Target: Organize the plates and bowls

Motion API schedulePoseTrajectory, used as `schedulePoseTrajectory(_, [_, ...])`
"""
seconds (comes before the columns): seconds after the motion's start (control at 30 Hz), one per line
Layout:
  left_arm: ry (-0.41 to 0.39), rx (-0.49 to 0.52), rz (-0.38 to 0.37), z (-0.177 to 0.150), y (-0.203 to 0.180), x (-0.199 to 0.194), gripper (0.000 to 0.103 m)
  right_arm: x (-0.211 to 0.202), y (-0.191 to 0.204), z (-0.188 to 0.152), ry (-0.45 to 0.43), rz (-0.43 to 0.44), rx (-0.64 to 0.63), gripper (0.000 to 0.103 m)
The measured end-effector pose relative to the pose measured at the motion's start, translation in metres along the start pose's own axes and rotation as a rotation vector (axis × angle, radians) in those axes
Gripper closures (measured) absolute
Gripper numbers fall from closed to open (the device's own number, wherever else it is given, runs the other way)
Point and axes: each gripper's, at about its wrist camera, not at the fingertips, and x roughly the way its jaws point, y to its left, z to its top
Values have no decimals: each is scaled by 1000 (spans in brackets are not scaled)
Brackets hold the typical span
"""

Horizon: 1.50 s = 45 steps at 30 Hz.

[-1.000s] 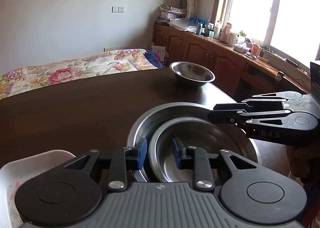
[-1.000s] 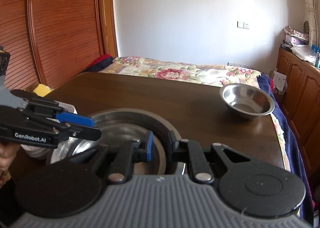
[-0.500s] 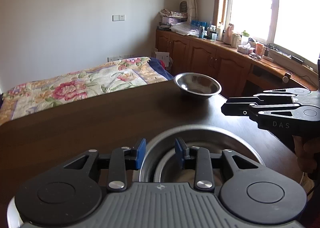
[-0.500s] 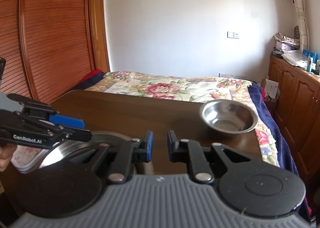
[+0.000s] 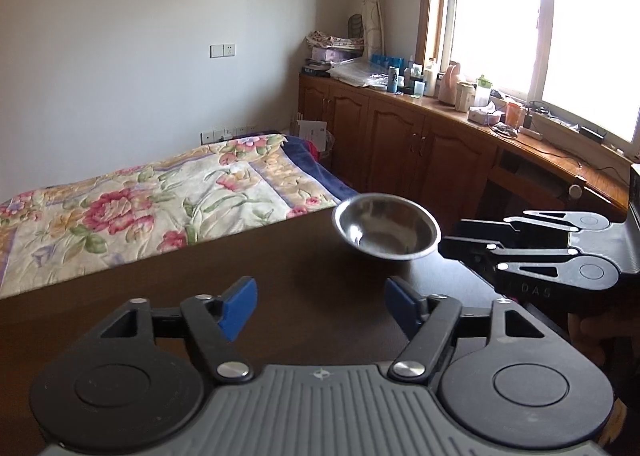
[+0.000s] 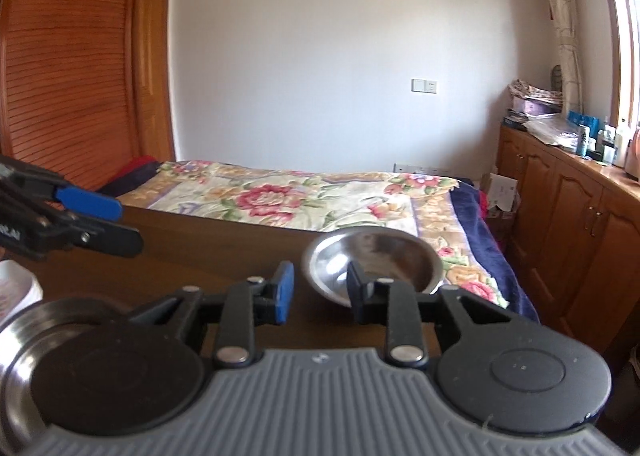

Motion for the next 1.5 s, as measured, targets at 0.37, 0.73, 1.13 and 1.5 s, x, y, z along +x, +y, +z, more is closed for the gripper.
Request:
schedulePoseTrajectory(0.37, [-18,47,14,22,-10,33,15,28,-35,1,-4,-66,32,51])
schedulePoseTrajectory(0.73, [16,63,-6,38,-21,73,15,50,-59,-8,44,-94,60,50])
schedulePoseTrajectory(1.13, [94,69,-40,55,-22,109,37,61,-69,-7,80,-74,106,54])
schedulePoseTrajectory(1.5, [181,95,-55,52,-30,143,45,63,-73,-12,123,-28,152,71])
